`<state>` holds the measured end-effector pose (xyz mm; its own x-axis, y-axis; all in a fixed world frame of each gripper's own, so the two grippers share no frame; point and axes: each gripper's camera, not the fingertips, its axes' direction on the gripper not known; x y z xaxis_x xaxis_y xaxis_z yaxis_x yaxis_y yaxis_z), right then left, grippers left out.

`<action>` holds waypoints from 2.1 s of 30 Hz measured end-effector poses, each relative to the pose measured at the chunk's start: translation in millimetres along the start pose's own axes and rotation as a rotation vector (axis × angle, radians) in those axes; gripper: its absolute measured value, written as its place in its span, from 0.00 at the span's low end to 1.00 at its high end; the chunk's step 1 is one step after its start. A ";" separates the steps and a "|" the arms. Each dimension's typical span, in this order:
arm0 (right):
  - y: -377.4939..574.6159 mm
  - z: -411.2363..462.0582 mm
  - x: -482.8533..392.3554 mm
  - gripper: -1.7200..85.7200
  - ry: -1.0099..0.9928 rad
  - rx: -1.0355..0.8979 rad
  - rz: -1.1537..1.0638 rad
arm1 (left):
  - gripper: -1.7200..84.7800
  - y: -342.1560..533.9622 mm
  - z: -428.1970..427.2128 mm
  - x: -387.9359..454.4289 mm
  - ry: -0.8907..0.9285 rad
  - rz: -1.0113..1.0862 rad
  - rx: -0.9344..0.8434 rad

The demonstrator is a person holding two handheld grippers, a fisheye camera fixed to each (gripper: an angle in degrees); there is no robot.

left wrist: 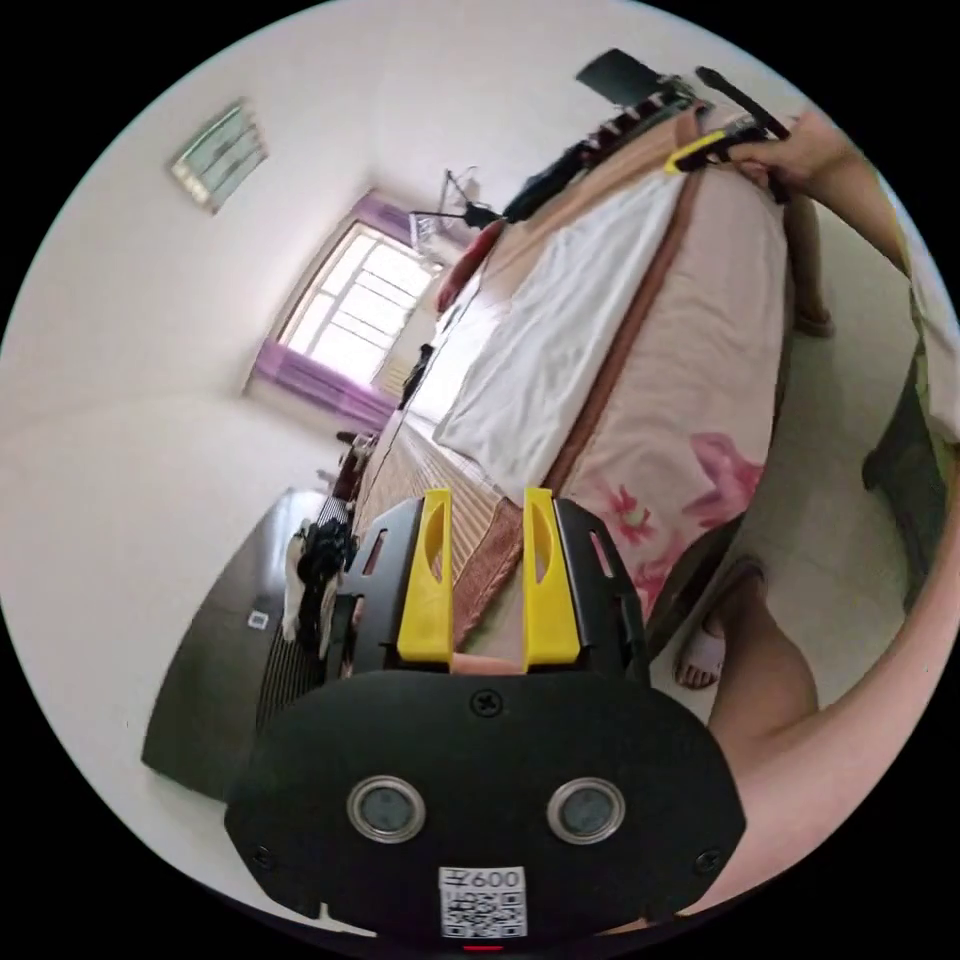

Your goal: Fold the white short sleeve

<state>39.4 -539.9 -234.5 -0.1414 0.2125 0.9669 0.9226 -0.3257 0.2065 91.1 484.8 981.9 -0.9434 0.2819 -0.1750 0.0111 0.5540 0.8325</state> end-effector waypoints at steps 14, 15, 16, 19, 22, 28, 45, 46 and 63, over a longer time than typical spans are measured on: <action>-73.1 0.0 18.0 0.01 -0.014 -0.030 0.014 | 0.12 -85.8 24.8 34.5 -0.120 0.513 -0.041; -76.5 -0.3 18.0 0.01 -0.014 -0.029 0.014 | 0.12 -90.2 27.4 38.7 -0.131 0.539 -0.048; -83.5 -0.8 18.1 0.01 -0.015 -0.029 0.017 | 0.11 -91.9 28.6 40.2 -0.140 0.550 -0.048; -105.2 -2.4 15.4 0.01 -0.013 -0.039 0.007 | 0.09 -101.6 37.2 43.9 -0.145 0.580 -0.079; -130.0 -8.3 0.8 0.01 0.011 -0.040 -0.085 | 0.07 -104.3 41.7 50.5 -0.138 0.623 -0.103; -197.2 -71.1 -120.7 0.02 0.018 0.270 -0.347 | 0.05 -100.9 43.8 43.1 -0.115 0.490 -0.112; -296.3 -17.0 -498.8 0.08 -0.271 0.039 -1.202 | 0.05 -47.4 39.4 42.3 -0.202 0.306 -0.082; -300.7 -14.3 -501.0 0.07 -0.248 0.021 -1.207 | 0.05 -44.0 39.2 43.4 -0.197 0.301 -0.080; -343.9 -21.4 -492.6 0.01 -0.232 0.020 -1.180 | 0.12 12.8 53.4 85.4 -0.246 0.246 -0.061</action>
<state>-215.9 -552.3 -778.6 -0.8365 0.5315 0.1335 0.2739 0.1944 0.9419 28.4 557.8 949.6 -0.8067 0.5854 -0.0806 0.2014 0.4006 0.8938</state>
